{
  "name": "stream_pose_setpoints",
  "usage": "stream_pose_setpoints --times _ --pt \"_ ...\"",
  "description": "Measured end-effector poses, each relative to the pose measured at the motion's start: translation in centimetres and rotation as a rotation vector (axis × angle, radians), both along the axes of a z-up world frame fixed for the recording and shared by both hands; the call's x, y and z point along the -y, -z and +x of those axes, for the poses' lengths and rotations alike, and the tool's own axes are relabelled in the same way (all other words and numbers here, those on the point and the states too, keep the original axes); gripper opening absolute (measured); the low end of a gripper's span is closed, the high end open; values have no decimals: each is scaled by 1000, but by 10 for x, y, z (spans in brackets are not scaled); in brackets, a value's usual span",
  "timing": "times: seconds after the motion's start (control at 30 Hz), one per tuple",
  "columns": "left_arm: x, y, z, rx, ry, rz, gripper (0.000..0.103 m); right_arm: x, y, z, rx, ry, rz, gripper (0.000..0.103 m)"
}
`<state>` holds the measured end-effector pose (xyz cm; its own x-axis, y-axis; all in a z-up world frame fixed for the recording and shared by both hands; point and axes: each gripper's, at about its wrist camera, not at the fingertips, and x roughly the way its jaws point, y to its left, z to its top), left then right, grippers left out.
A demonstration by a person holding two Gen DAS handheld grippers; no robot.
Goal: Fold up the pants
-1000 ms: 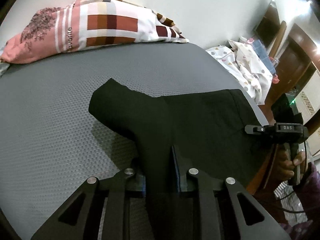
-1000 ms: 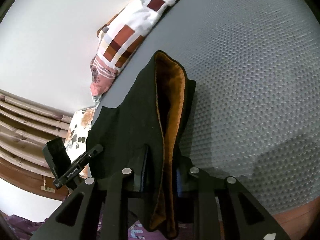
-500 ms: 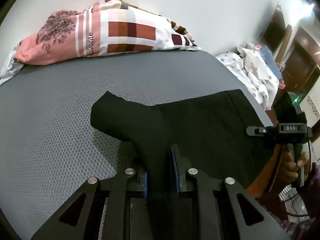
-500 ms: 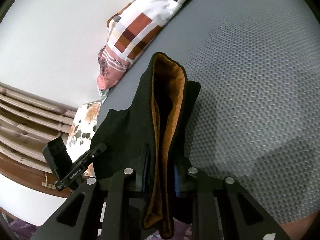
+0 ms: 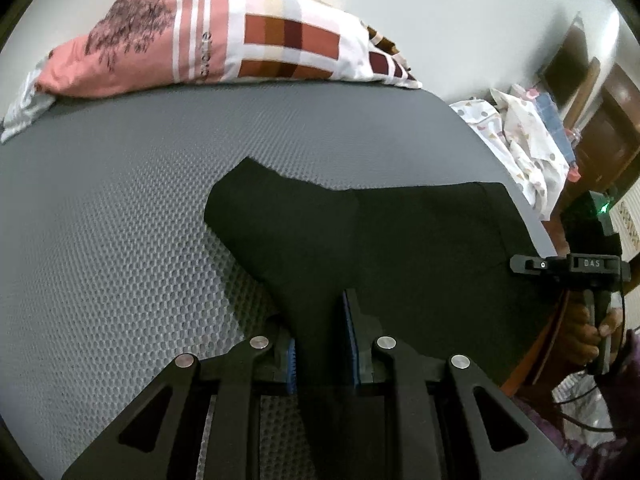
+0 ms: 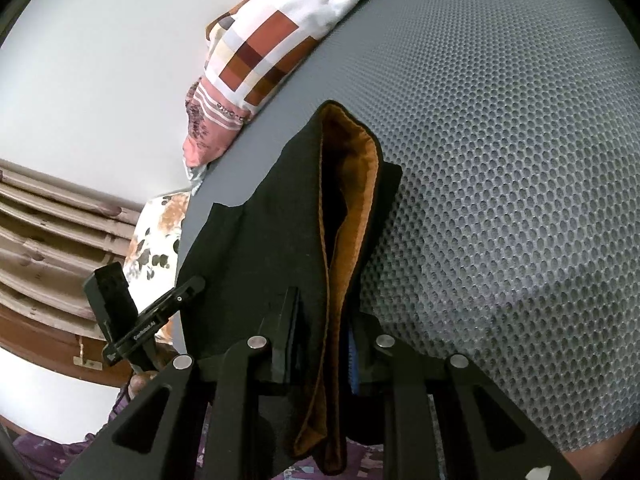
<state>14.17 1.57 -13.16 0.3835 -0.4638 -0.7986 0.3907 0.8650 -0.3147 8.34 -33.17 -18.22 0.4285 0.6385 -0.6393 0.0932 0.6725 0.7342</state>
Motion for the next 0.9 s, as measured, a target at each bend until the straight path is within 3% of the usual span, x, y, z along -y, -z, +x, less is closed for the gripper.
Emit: stream_pose_setpoints --times 0.17,0.3,0.37,0.5,0.57,0.63,0.7,0.77,0.83,0.87,0.9 --pt "-14 11 10 -89 -35 -33 36 -1 1 6 -11 -9 -14 22" --pt "-26 18 16 -124 -33 -61 48 -3 6 11 -32 -15 -60 32" --pt "-33 21 18 -146 -21 -101 54 -2 10 13 -42 -18 -59 36" --pt "-33 35 23 -220 16 -148 54 1 22 19 -50 -25 -27 40" --pt "-32 35 24 -211 22 -176 59 0 24 23 -44 -31 -18 40" --pt "-34 36 26 -226 18 -234 70 -3 25 27 -41 -49 -21 41" --pt "-35 38 30 -250 26 -299 75 -5 25 30 -39 -64 -20 43" --pt "-31 39 34 -250 43 -313 75 -7 24 33 -37 -78 -26 42" --pt "-28 37 35 -240 33 -307 69 -10 26 36 -43 -84 -26 33" --pt "-27 37 35 -238 29 -294 59 -12 26 36 -42 -91 -27 31" --pt "-24 40 35 -248 32 -274 25 -12 25 36 -39 -94 -29 29"
